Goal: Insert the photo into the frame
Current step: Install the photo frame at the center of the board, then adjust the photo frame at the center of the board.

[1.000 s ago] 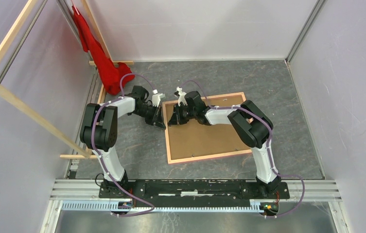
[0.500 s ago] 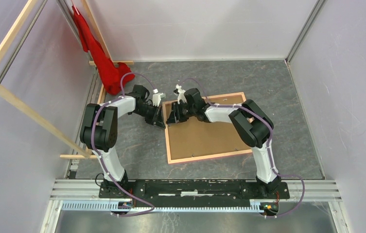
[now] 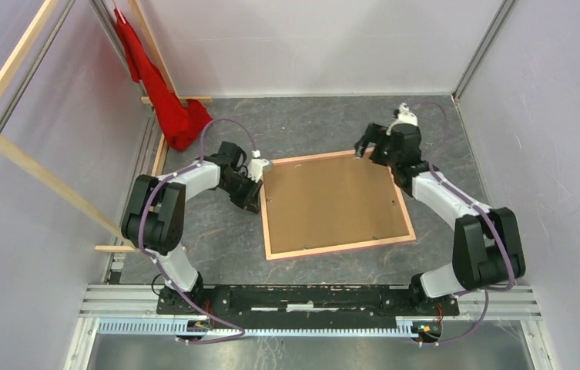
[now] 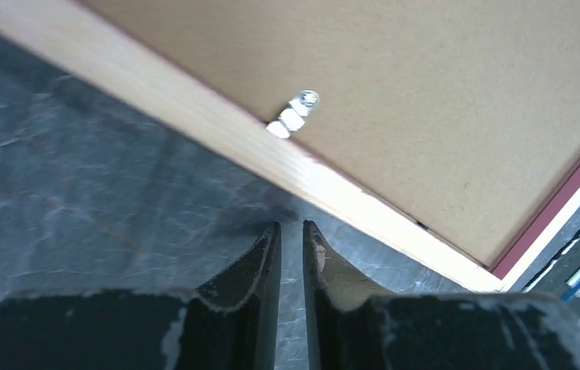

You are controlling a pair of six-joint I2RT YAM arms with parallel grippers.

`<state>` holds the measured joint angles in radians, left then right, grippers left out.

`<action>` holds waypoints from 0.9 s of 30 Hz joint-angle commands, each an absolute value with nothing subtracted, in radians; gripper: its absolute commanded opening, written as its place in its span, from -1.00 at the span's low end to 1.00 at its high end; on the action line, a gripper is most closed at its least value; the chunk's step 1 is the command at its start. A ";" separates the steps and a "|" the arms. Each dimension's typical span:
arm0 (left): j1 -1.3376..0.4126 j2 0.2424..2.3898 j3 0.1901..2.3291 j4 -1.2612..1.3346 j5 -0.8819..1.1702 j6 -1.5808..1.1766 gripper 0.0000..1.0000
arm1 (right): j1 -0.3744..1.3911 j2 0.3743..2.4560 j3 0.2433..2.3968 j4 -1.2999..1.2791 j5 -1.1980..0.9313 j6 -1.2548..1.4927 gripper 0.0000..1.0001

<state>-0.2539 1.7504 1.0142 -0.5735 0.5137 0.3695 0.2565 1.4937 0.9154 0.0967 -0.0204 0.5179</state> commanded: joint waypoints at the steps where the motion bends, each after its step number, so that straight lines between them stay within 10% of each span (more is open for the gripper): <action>1: -0.352 1.698 0.957 -0.544 0.440 0.421 -0.52 | 0.163 1.447 0.800 0.018 0.219 0.492 0.96; 17: -0.461 1.651 0.903 -0.549 0.421 0.427 -0.57 | 0.103 1.758 0.885 0.173 -0.124 0.539 0.93; 27: -0.749 1.823 1.012 -0.576 0.485 0.378 -0.44 | 0.272 2.170 1.450 0.006 -0.353 0.548 0.96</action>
